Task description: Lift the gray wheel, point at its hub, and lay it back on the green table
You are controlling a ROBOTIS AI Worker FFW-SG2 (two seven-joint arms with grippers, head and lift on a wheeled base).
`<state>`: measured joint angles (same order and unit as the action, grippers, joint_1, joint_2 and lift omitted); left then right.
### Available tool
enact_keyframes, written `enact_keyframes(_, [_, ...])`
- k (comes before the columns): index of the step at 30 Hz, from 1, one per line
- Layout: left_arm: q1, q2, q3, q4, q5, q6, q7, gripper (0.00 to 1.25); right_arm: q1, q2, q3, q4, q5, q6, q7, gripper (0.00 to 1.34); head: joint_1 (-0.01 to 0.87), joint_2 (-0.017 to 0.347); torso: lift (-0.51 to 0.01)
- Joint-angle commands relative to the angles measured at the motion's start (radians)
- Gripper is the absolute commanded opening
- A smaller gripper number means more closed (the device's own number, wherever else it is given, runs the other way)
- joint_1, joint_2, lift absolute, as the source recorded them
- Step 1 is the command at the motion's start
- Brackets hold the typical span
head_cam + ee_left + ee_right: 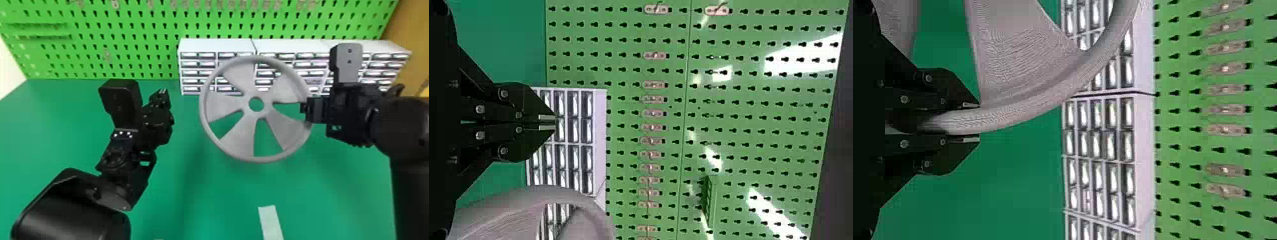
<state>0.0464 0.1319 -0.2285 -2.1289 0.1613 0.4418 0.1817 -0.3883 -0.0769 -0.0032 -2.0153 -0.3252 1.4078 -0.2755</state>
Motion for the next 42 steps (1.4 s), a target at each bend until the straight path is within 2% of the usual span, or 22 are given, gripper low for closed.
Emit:
enact_keyframes(1, [-0.003,0.002,-0.003,0.001,0.000,0.000,-0.001,0.02,-0.017,0.003,0.006,0.009,-0.005,0.066,-0.014,0.12,0.692,0.048,-0.093])
enact_keyframes(6, [-0.007,0.005,-0.005,0.003,0.000,0.000,-0.001,0.02,-0.040,0.003,0.011,0.030,-0.006,0.128,-0.021,0.12,0.692,0.048,-0.093])
enact_keyframes(17, [-0.011,0.006,-0.011,0.007,0.000,0.000,-0.001,0.02,-0.053,0.002,0.015,0.069,-0.023,0.126,-0.021,0.12,0.692,0.048,-0.093])
enact_keyframes(42, [-0.014,0.006,-0.014,0.017,0.000,0.000,-0.001,0.02,-0.098,0.003,0.035,0.336,-0.031,0.059,-0.021,0.12,0.692,0.048,-0.093])
